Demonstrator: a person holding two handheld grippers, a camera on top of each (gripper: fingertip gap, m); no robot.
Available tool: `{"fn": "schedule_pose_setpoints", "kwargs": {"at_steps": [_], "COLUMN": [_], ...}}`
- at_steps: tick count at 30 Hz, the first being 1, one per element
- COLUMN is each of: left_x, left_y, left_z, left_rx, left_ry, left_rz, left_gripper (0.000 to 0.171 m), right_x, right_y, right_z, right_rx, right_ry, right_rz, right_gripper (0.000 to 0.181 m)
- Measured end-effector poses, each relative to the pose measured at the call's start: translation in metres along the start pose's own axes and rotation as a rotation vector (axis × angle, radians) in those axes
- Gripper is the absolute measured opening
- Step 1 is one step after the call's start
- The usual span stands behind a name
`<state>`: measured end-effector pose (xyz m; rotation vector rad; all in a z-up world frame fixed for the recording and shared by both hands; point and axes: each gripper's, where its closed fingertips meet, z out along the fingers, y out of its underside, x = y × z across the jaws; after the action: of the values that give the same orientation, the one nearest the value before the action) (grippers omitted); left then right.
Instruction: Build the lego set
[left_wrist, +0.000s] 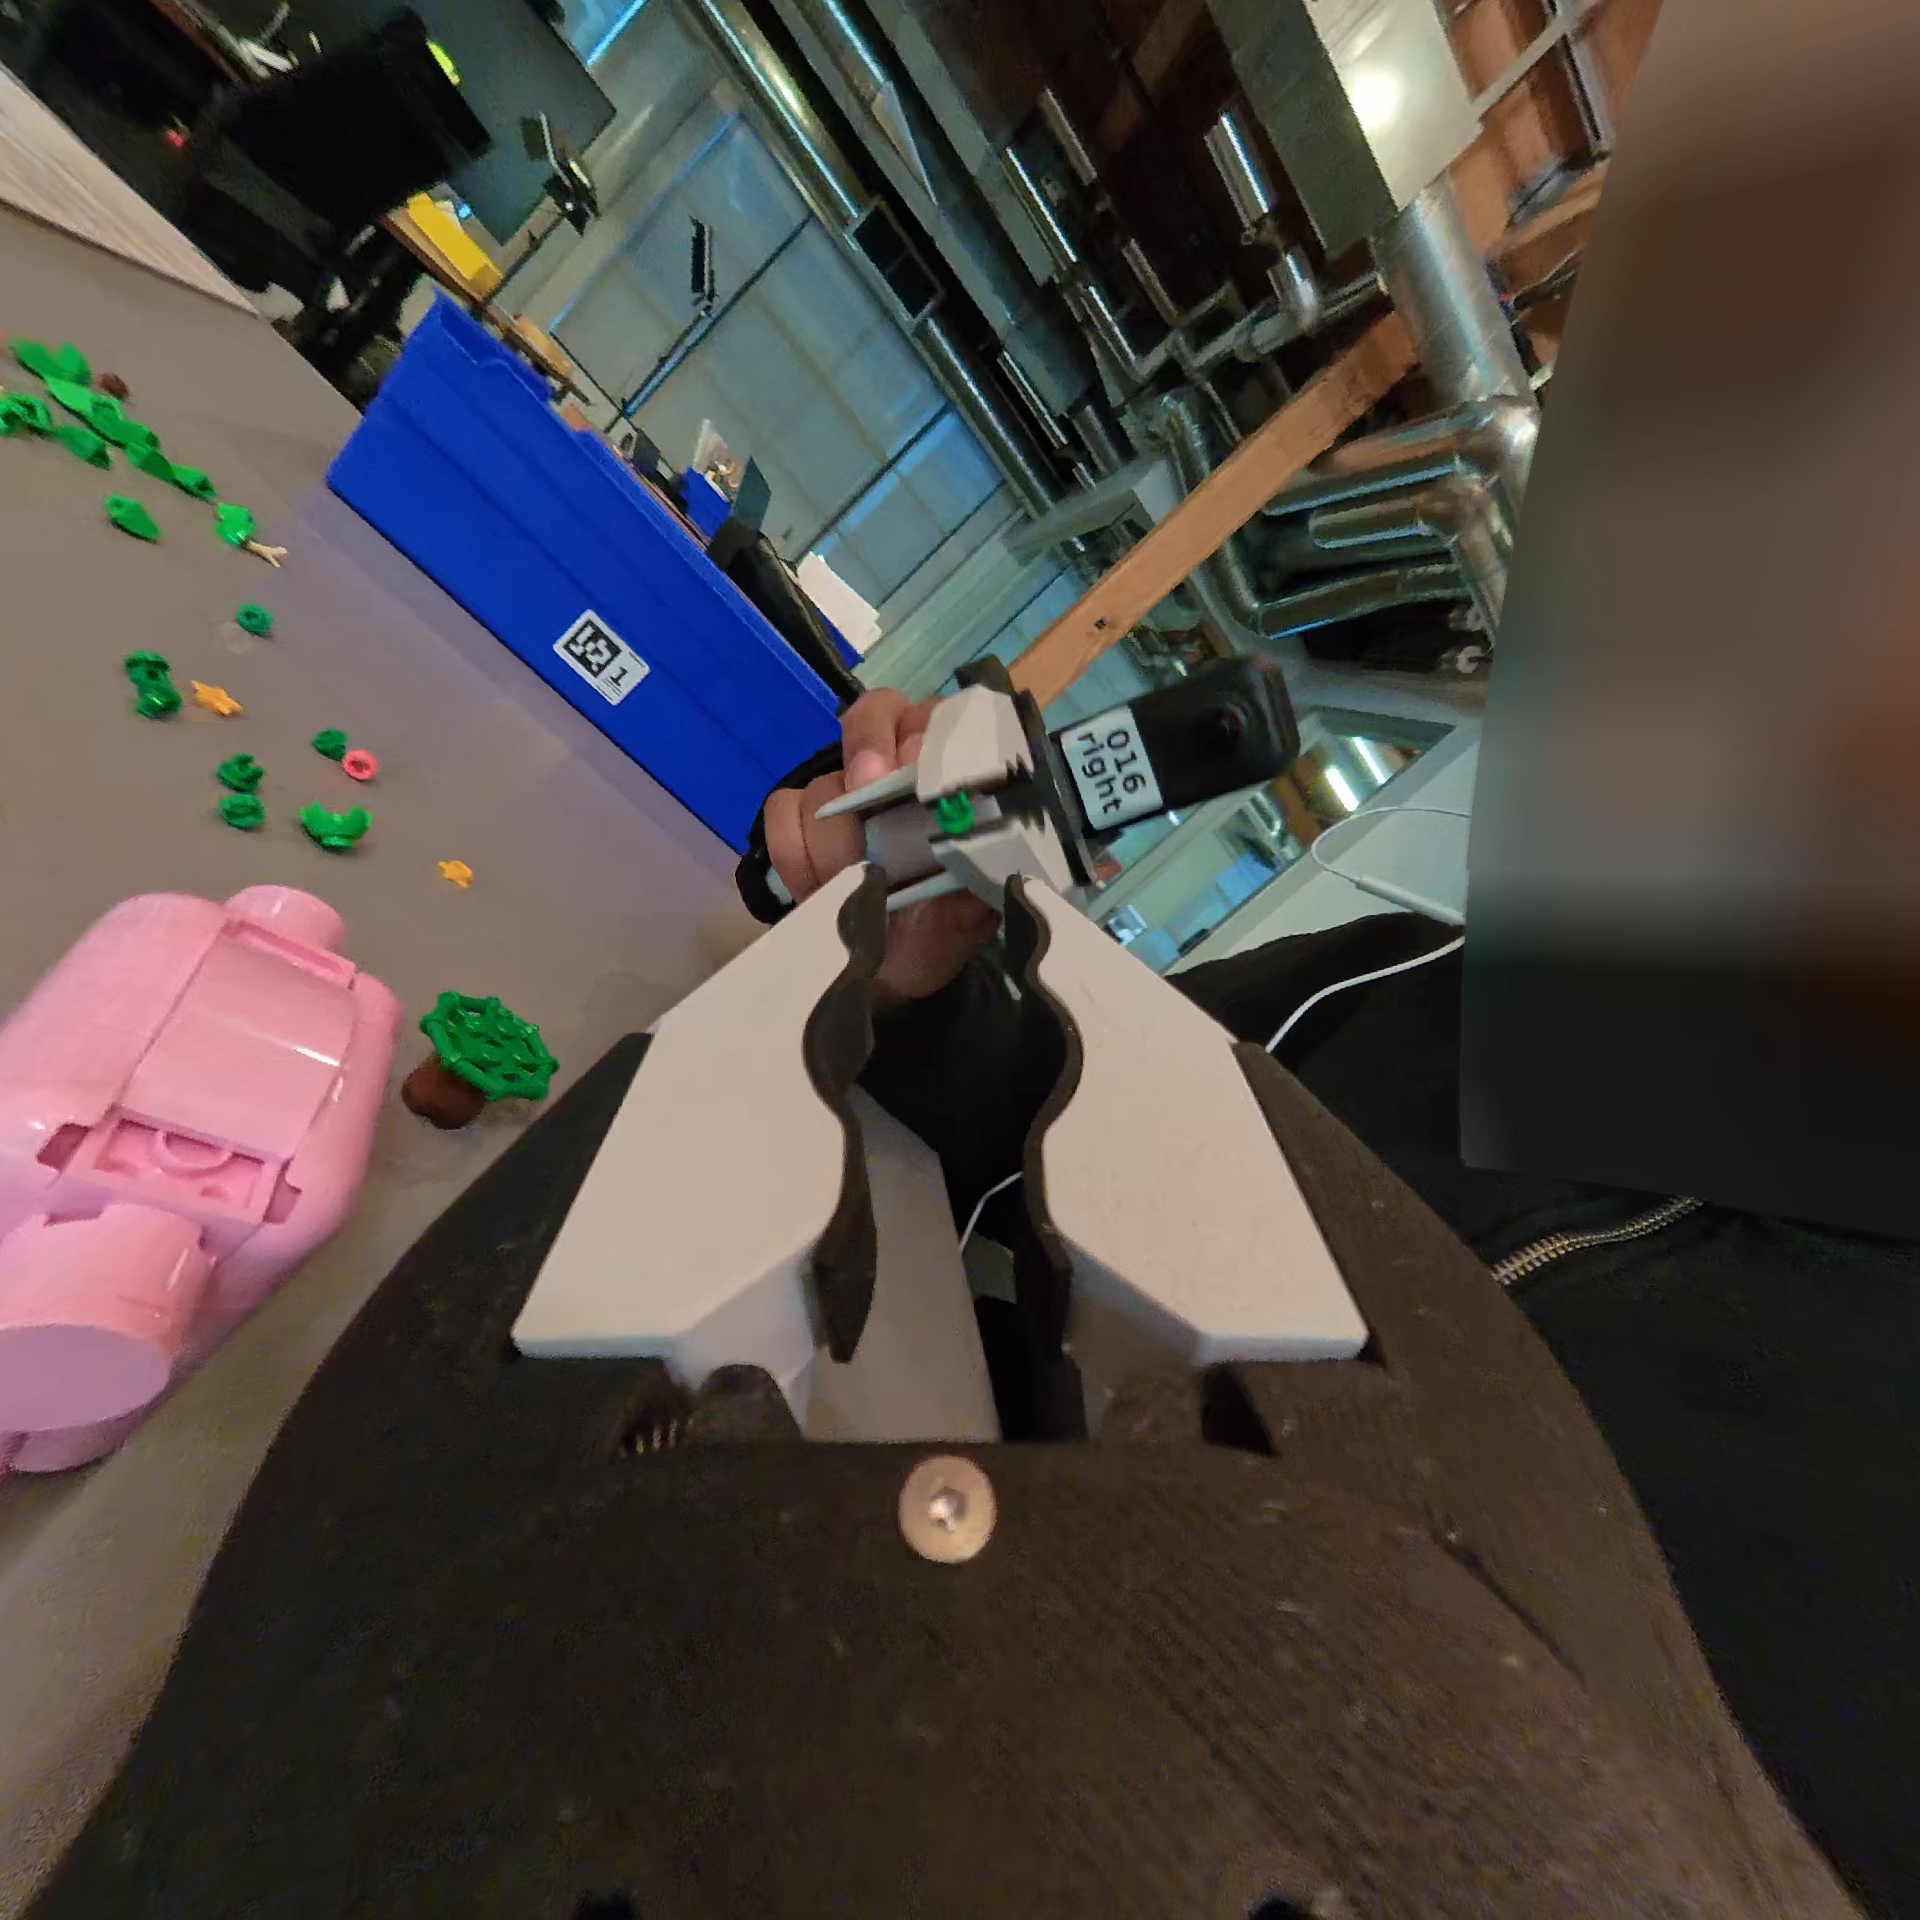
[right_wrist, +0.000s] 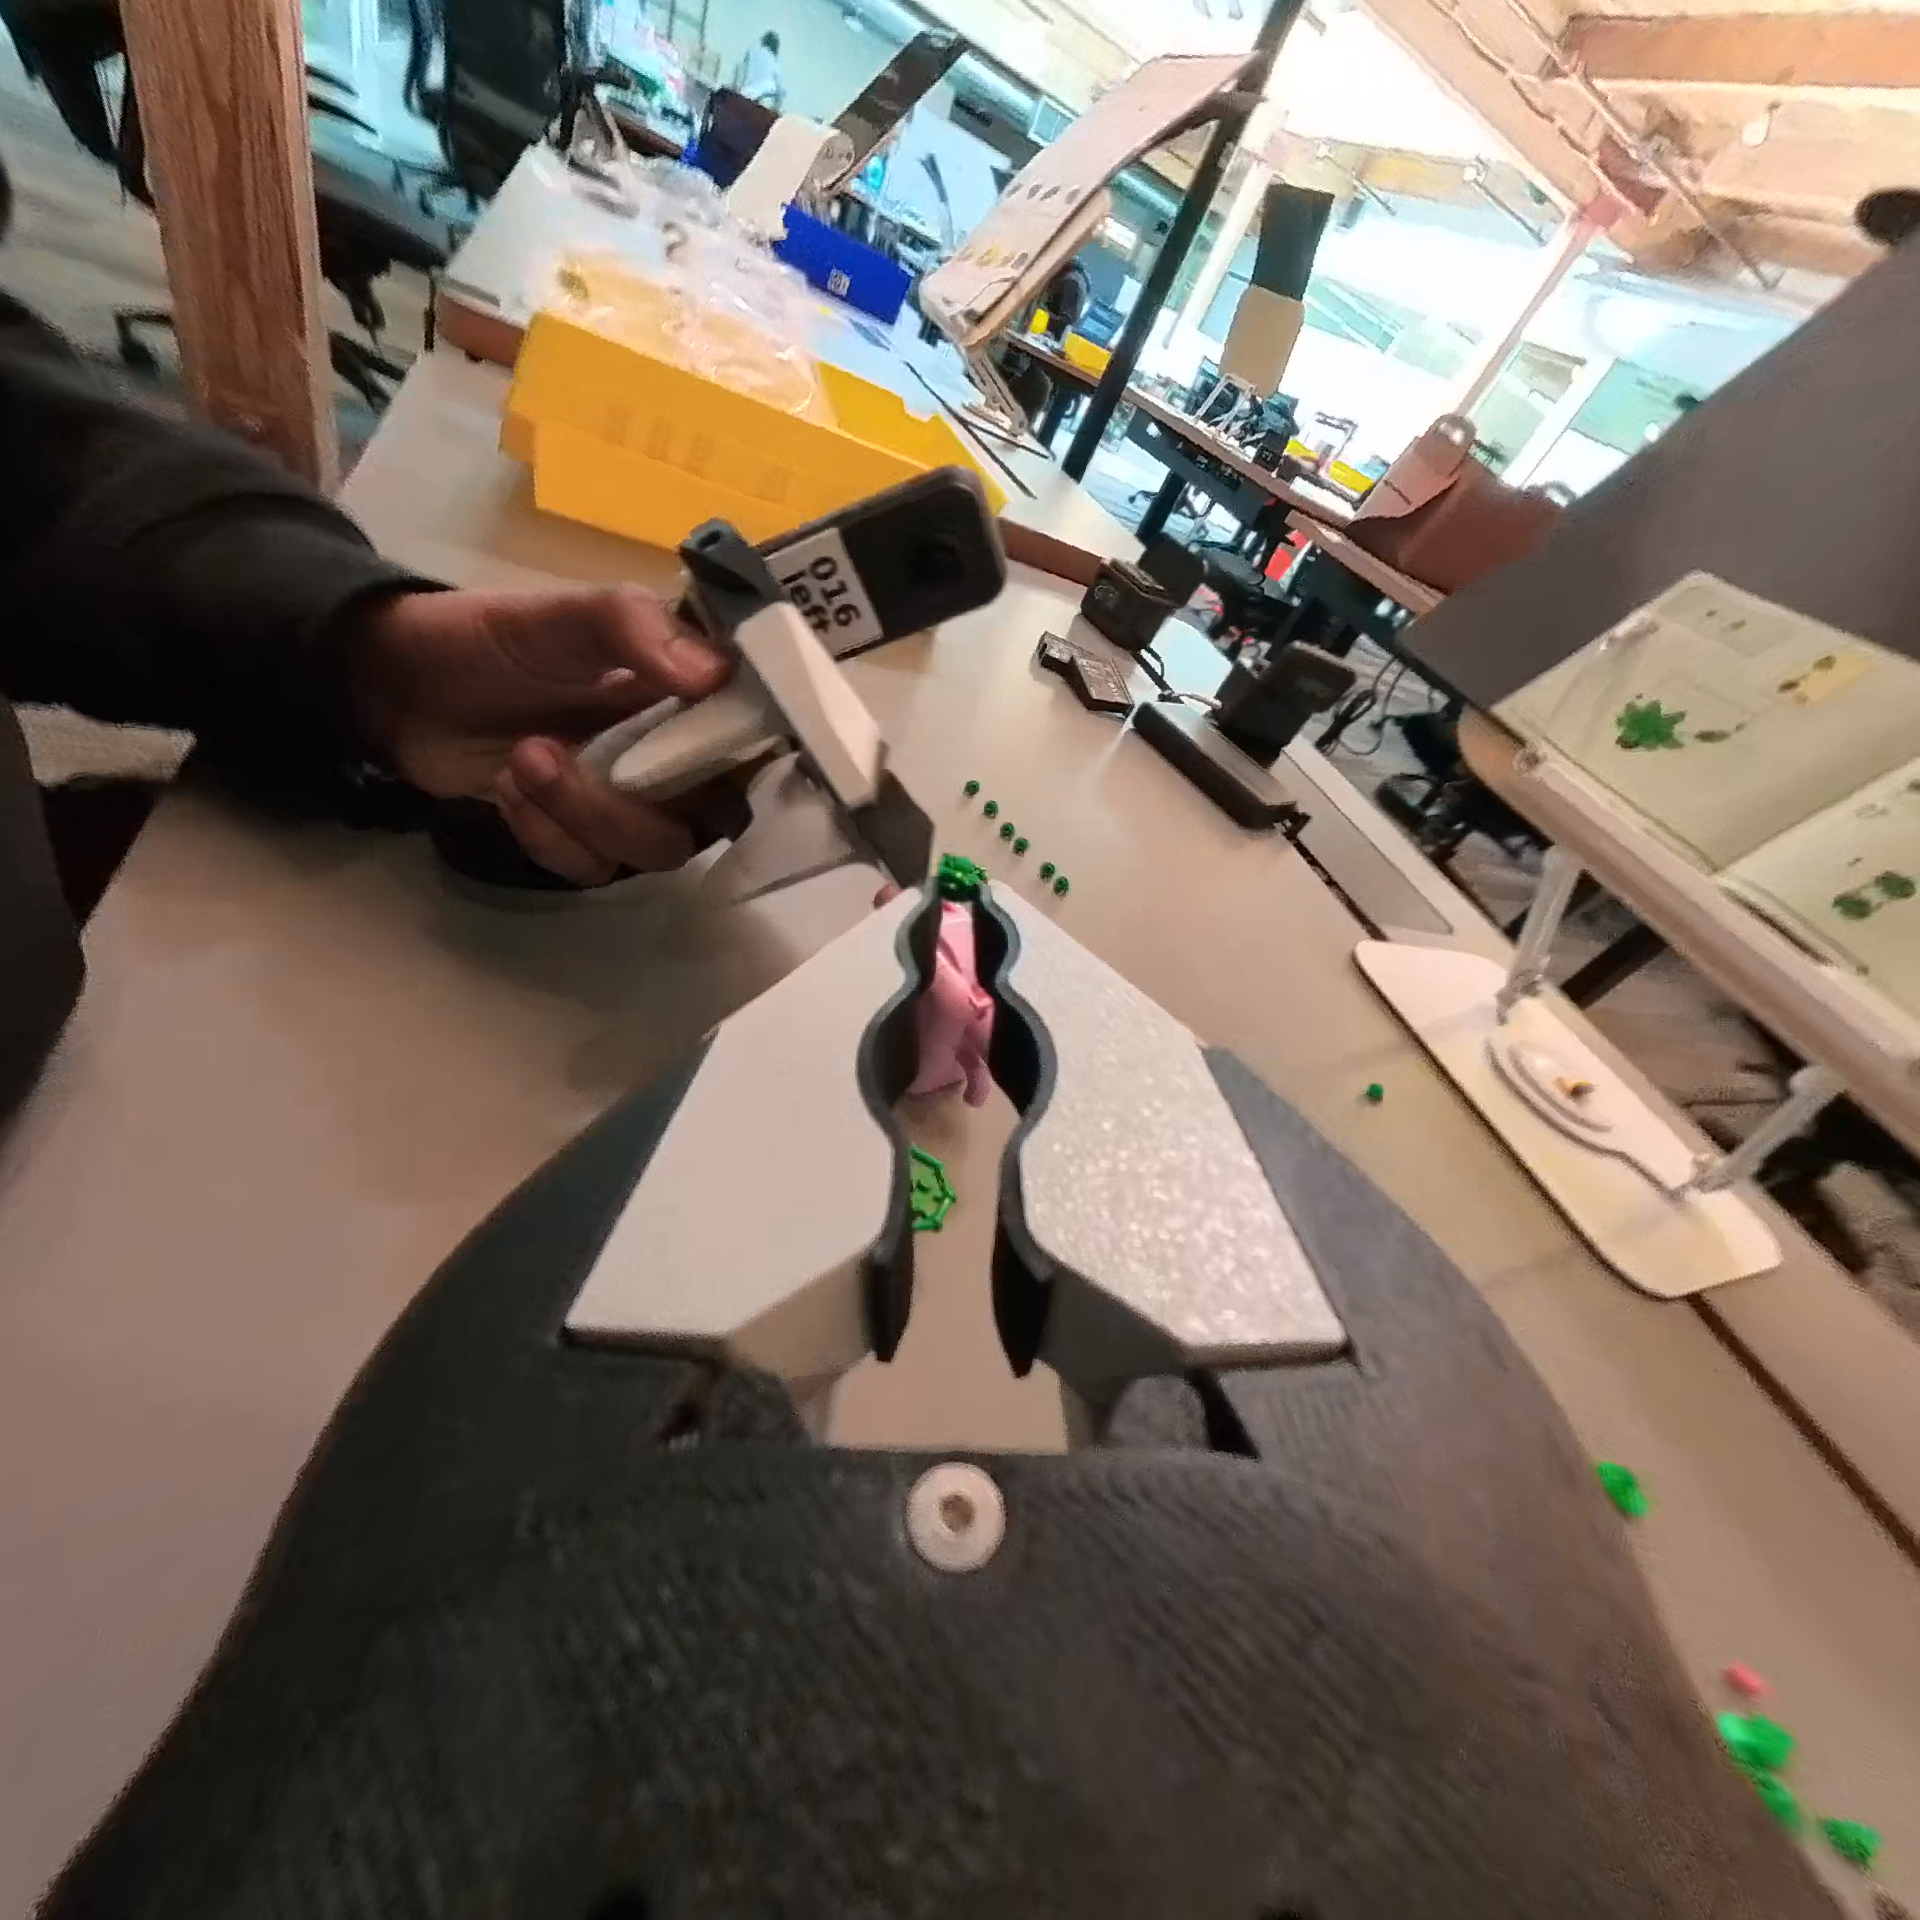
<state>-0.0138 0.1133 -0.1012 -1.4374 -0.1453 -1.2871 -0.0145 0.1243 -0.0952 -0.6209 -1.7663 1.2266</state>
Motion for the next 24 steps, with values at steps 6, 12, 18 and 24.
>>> {"fn": "schedule_pose_setpoints", "kwargs": {"at_steps": [6, 12, 18, 24], "left_x": [0.002, 0.002, 0.006, 0.004], "left_y": [-0.001, 0.001, 0.006, 0.017], "left_z": [-0.002, -0.002, 0.0, 0.006], "left_rx": [-0.025, -0.05, -0.074, -0.138], "left_ry": [-0.055, -0.084, -0.029, -0.046], "left_rz": [0.139, 0.207, 0.166, 0.192], "left_gripper": [0.02, 0.015, 0.01, 0.01], "right_x": [0.017, 0.008, -0.013, -0.026], "right_y": [-0.002, 0.002, 0.003, 0.005], "right_z": [-0.01, -0.008, -0.005, 0.0], "right_rx": [0.091, 0.105, 0.109, 0.1], "right_ry": [-0.094, -0.259, -0.484, -0.582], "right_rz": [0.308, 0.502, 0.704, 0.787], "right_gripper": [0.003, 0.004, 0.004, 0.004]}}
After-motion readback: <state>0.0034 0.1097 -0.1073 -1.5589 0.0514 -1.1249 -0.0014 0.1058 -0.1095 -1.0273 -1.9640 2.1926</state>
